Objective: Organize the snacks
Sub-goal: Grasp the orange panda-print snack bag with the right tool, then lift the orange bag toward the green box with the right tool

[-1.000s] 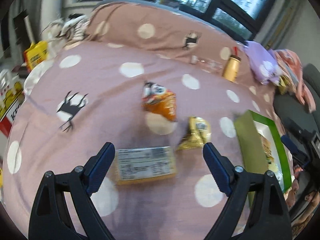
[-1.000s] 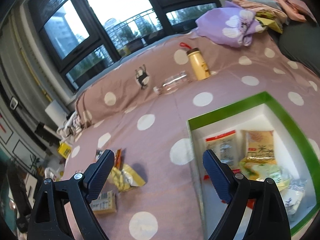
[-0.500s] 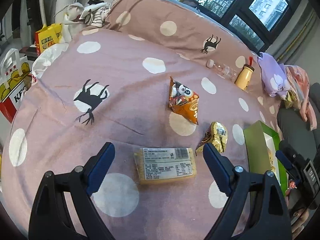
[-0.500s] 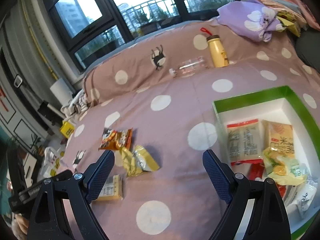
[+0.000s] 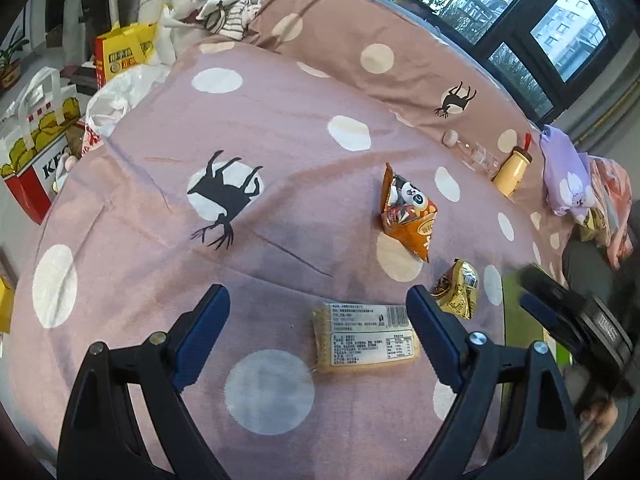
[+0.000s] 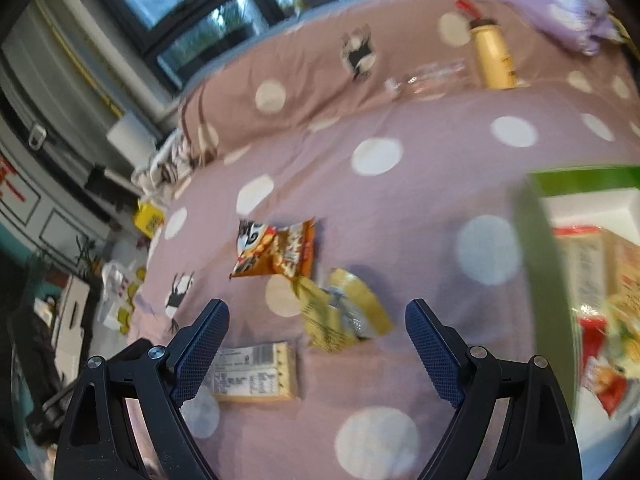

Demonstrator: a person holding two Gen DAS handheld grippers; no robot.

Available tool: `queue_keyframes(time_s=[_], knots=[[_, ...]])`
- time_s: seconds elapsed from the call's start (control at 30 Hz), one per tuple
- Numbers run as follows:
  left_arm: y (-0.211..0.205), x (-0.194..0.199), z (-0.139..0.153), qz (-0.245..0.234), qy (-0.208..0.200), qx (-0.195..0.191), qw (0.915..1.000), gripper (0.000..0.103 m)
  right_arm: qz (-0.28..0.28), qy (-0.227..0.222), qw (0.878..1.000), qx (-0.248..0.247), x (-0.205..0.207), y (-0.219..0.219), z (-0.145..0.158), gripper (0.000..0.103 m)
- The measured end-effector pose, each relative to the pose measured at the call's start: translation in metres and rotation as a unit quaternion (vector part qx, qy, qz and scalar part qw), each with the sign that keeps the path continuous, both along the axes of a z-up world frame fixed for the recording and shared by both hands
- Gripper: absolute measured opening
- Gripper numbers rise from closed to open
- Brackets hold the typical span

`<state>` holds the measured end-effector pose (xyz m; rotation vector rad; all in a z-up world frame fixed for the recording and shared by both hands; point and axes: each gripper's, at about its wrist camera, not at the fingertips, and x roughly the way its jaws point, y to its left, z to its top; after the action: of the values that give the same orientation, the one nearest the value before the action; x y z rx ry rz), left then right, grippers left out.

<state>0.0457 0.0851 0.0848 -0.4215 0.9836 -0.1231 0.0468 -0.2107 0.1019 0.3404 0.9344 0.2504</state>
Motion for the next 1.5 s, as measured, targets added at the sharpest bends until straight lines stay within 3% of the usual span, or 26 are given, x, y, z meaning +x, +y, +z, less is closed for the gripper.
queue_keyframes(time_s=[0.27,0.53,0.6,0.67,0.73,0.8,1.0,1.23,1.5], knots=[[0.0,0.006,-0.008,0.01,0.015,0.012,0.9998,0.09,0.04,0.081,0.996,-0.007,0.082,0.075,-0.028,0.09],[0.002,0.011,-0.014,0.008,0.026,0.007,0.9996,0.09,0.036,0.127,0.99,-0.042,0.12,0.095,-0.059,0.09],[0.002,0.012,-0.014,0.006,0.026,0.007,0.9996,0.09,0.04,0.138,0.989,-0.039,0.125,0.096,-0.069,0.086],[0.001,0.011,-0.013,0.003,0.024,0.007,0.9997,0.09,0.043,0.143,0.989,-0.018,0.127,0.095,-0.074,0.072],[0.0,0.011,-0.012,0.003,0.023,0.006,0.9997,0.09,0.037,0.129,0.991,-0.013,0.124,0.093,-0.071,0.057],[0.001,0.011,-0.012,0.006,0.024,0.008,0.9997,0.09,0.038,0.126,0.991,-0.015,0.122,0.094,-0.069,0.053],[0.0,0.009,-0.011,0.006,0.021,0.009,0.9997,0.09,0.044,0.099,0.994,0.015,0.104,0.088,-0.05,0.05],[-0.007,0.007,-0.013,0.0,0.024,0.023,0.9994,0.09,0.071,0.054,0.995,0.035,0.036,0.052,-0.002,0.05],[-0.031,0.002,-0.021,-0.03,0.031,0.048,0.9979,0.09,0.057,0.137,0.988,0.032,-0.029,0.002,-0.051,0.051]])
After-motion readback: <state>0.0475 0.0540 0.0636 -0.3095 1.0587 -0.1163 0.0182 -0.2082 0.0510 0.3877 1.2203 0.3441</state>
